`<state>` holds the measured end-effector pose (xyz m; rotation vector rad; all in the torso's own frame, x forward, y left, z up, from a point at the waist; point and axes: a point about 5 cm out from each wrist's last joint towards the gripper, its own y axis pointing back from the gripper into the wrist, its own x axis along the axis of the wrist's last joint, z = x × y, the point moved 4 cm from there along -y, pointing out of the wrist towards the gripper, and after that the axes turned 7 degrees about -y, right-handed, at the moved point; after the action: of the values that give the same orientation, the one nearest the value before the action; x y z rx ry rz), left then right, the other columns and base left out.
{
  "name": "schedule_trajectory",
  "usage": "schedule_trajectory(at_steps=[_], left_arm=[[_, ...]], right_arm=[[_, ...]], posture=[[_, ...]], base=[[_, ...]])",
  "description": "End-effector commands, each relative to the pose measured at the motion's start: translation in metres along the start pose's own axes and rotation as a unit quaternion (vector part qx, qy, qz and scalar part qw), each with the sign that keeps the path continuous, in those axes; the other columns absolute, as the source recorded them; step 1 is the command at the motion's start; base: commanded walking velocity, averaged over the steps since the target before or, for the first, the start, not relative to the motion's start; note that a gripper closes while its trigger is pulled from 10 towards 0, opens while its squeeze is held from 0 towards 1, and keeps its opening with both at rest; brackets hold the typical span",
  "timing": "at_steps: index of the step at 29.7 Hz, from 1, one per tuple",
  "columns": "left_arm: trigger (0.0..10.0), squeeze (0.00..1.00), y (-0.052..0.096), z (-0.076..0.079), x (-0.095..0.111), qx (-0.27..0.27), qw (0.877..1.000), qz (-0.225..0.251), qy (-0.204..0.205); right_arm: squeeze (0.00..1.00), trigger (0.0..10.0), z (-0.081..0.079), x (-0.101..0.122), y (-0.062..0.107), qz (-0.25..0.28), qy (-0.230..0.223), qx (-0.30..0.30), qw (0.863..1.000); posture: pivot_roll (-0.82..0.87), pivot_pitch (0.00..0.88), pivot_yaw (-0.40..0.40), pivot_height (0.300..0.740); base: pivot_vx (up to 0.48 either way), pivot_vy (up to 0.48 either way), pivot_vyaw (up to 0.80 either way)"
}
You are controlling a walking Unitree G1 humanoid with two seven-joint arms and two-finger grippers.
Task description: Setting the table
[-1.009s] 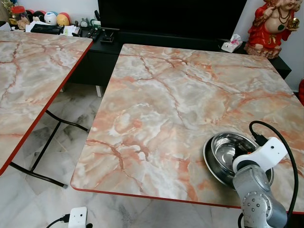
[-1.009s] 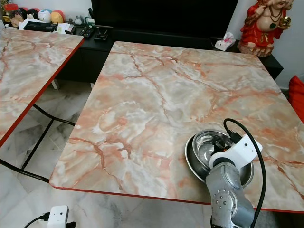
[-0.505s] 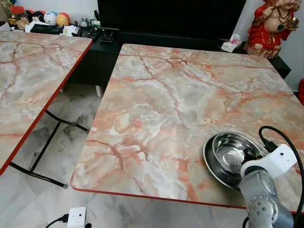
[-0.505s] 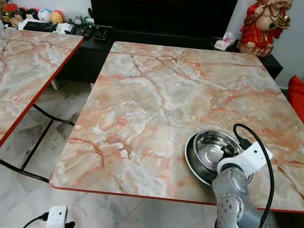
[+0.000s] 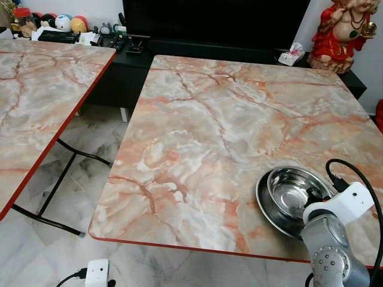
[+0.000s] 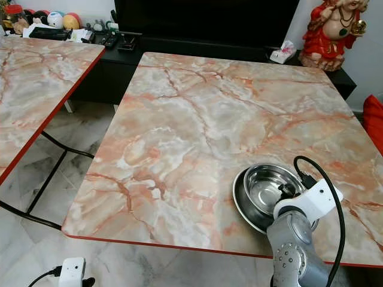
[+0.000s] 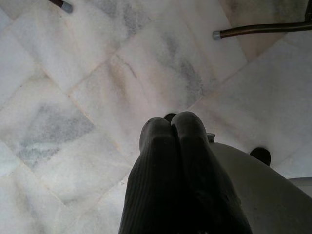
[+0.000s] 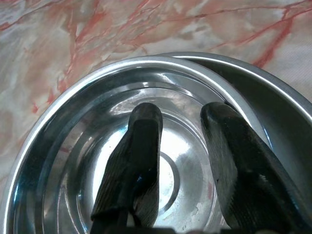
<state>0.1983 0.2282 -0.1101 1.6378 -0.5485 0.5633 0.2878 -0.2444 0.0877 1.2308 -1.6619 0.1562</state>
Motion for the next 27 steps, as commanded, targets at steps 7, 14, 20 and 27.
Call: schedule_trajectory(at_steps=[7, 14, 20, 27], left_arm=[[10.0, 0.00, 0.001, 0.004, -0.007, -0.003, 1.000, -0.016, 0.004], [10.0, 0.00, 0.000, 0.006, -0.005, -0.004, 1.000, -0.013, 0.005], [10.0, 0.00, 0.001, 0.006, -0.006, -0.004, 1.000, -0.014, 0.004], [10.0, 0.00, 0.001, 0.000, -0.008, 0.004, 1.000, -0.017, -0.012]], right_arm=[[0.00, 10.0, 0.004, 0.009, 0.002, 0.017, -0.004, -0.011, 1.000], [0.00, 10.0, 0.001, 0.010, 0.001, 0.019, -0.007, -0.007, 1.000], [0.00, 10.0, 0.001, 0.012, 0.002, 0.024, -0.011, -0.007, 1.000], [0.00, 10.0, -0.020, 0.026, 0.006, 0.095, 0.041, 0.053, 0.993]], posture=[[0.04, 0.102, -0.086, 0.740], [0.04, 0.101, -0.088, 0.740], [0.04, 0.103, -0.088, 0.740], [0.06, 0.093, -0.077, 0.740]], base=[[0.000, 0.000, 0.00], [0.000, 0.000, 0.00], [0.000, 0.000, 0.00], [0.000, 0.000, 0.00]])
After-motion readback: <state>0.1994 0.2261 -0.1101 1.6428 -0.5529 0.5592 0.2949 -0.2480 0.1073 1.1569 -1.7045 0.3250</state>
